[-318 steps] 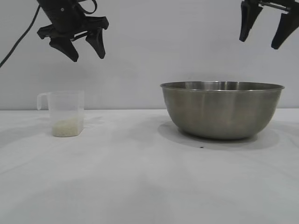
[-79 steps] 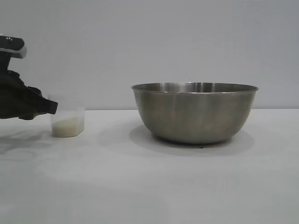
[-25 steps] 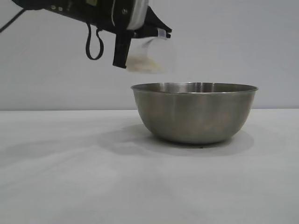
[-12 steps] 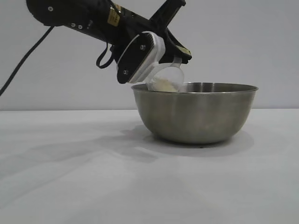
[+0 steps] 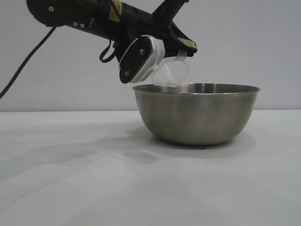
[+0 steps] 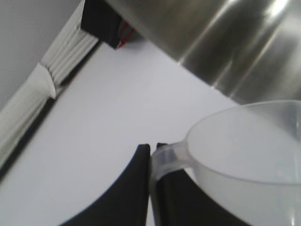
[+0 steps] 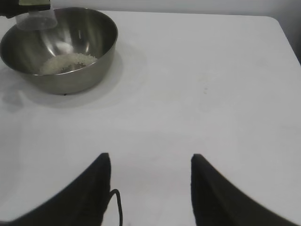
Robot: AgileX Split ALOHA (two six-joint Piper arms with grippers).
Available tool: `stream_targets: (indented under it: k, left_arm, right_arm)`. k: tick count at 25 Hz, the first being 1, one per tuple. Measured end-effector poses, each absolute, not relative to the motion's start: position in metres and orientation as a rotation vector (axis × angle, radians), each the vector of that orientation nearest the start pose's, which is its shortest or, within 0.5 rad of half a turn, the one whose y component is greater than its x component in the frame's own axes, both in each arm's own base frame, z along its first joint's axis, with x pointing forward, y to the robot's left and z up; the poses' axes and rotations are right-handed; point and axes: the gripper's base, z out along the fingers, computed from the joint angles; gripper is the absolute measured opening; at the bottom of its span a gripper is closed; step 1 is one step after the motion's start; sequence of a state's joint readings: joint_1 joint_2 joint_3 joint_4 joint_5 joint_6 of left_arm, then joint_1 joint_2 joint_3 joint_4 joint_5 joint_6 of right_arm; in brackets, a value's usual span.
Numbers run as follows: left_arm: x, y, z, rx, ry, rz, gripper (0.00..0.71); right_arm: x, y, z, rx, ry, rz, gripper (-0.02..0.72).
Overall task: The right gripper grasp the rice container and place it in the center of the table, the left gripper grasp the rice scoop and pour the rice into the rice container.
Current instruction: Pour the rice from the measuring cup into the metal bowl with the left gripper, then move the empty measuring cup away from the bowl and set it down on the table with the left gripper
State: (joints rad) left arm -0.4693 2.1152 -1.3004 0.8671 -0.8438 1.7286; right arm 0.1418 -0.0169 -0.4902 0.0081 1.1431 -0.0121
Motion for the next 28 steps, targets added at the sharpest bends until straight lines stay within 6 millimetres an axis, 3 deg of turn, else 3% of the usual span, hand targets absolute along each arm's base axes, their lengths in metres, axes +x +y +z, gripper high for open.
stream_targets:
  k: [8, 15, 20, 28]
  left_arm:
    - [0.404, -0.236, 0.209, 1.346, 0.515, 0.708, 0.000]
    - [0.425, -0.200, 0.213, 0.749, 1.151, 0.455, 0.000]
    - [0.421, -0.170, 0.193, 0.456, 1.435, 0.275, 0.000]
    - [0.395, -0.119, 0.154, 0.245, 1.630, 0.016, 0.000]
  right_arm:
    - [-0.010, -0.001, 0.268, -0.164, 2.114, 0.087, 0.379]
    - [-0.010, -0.001, 0.268, -0.162, 2.115, 0.088, 0.379]
    - [-0.010, -0.001, 0.268, -0.160, 2.115, 0.089, 0.379]
    - [-0.010, -0.001, 0.268, -0.144, 2.116, 0.098, 0.379]
